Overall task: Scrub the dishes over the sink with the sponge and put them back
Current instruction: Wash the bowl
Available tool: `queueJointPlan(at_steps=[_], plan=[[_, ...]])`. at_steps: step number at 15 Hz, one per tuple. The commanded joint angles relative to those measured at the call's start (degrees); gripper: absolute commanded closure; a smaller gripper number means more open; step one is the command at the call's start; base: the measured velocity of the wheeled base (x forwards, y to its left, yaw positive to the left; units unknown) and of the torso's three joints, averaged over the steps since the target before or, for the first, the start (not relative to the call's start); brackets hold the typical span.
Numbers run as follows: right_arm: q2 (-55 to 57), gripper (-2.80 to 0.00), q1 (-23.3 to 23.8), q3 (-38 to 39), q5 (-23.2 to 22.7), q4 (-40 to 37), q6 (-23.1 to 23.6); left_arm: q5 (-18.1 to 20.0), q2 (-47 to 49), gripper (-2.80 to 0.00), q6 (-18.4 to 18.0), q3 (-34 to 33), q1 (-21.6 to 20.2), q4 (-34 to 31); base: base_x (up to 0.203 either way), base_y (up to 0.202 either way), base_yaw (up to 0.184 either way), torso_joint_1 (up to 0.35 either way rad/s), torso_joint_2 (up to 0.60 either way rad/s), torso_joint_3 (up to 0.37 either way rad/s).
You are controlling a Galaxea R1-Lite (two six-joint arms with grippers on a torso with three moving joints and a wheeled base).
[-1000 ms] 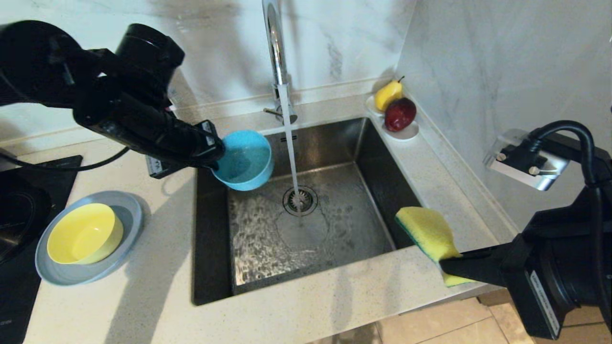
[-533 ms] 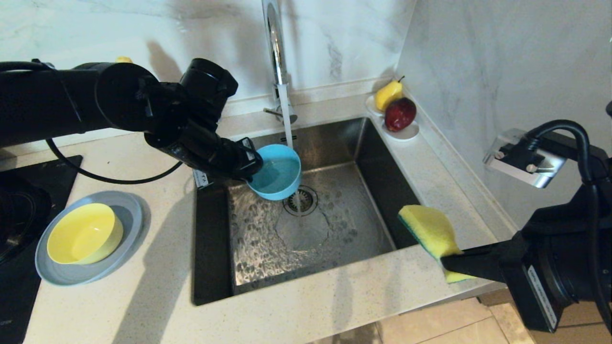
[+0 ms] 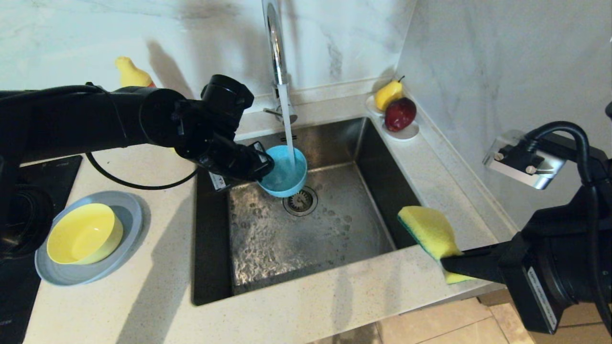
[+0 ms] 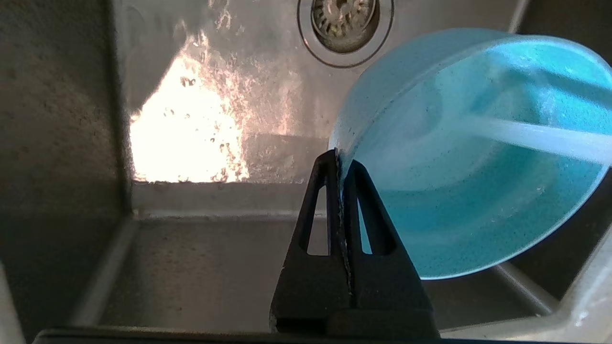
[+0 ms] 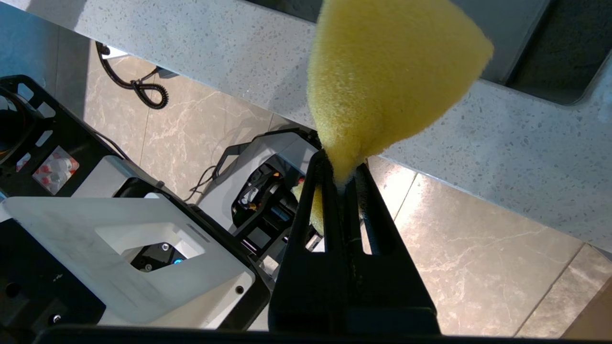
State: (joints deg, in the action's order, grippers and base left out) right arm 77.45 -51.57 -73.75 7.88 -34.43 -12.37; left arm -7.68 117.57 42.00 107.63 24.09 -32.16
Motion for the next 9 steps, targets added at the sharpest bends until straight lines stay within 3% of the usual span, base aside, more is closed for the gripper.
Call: queueJointPlan(at_steps=[1,9], plan=[[0.2,0.0,0.1,0.0,0.0,-0.2,0.0,0.0,1.2,0.0,0.4,0.0,0.8,0.0,0.0,0.0,0.0,0.0,0.0,0.0],[0.1,0.0,0.1,0.0,0.0,-0.2,0.0,-0.1,2.0,0.0,0.6,0.0,1.7,0.3,0.0,0.0,0.0,0.0,0.0,0.0]])
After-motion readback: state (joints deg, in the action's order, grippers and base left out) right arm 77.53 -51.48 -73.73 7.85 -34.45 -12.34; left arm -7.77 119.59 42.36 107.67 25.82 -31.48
